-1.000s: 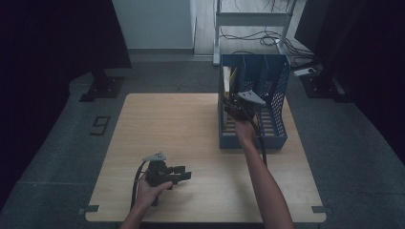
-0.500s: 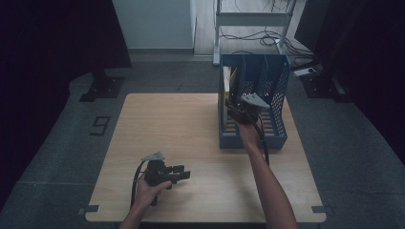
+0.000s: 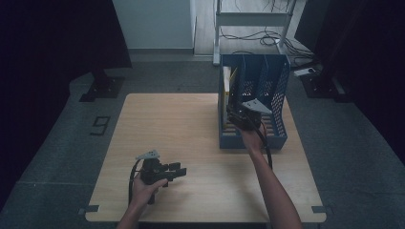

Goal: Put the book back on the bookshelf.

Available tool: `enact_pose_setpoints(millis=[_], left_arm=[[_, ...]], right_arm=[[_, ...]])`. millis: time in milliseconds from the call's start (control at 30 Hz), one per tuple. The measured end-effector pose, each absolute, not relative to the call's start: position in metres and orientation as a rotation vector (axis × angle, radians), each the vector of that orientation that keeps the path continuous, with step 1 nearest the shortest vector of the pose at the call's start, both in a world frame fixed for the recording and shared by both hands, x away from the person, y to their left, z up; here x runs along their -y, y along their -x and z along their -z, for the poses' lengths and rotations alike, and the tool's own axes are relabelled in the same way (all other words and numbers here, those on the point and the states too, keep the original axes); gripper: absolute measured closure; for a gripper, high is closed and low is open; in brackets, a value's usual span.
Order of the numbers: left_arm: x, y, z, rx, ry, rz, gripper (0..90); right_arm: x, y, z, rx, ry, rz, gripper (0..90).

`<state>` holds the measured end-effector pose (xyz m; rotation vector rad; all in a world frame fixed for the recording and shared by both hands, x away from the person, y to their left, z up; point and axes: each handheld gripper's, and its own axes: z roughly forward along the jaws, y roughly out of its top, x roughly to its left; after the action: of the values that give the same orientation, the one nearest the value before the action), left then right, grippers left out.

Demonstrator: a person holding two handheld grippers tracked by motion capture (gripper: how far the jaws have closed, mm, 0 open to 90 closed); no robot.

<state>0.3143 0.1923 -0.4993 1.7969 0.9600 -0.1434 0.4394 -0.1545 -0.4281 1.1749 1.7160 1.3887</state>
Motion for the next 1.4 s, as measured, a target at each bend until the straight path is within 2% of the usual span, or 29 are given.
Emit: enact_pose_setpoints(millis=[467,1400], left_arm=[[-0.195,-0.315,0.499,-0.970,-1.790,0.133,47.3],[-0.202,-0.317,0.500,-0.998,-1.778,0.119,46.3]], right_arm=[[0.162,-0.411,0.438,-1.736,-1.164,-1.420,47.5],[0.187,-0.320,0.497,-1.900,-1.129,-1.365,46.1]])
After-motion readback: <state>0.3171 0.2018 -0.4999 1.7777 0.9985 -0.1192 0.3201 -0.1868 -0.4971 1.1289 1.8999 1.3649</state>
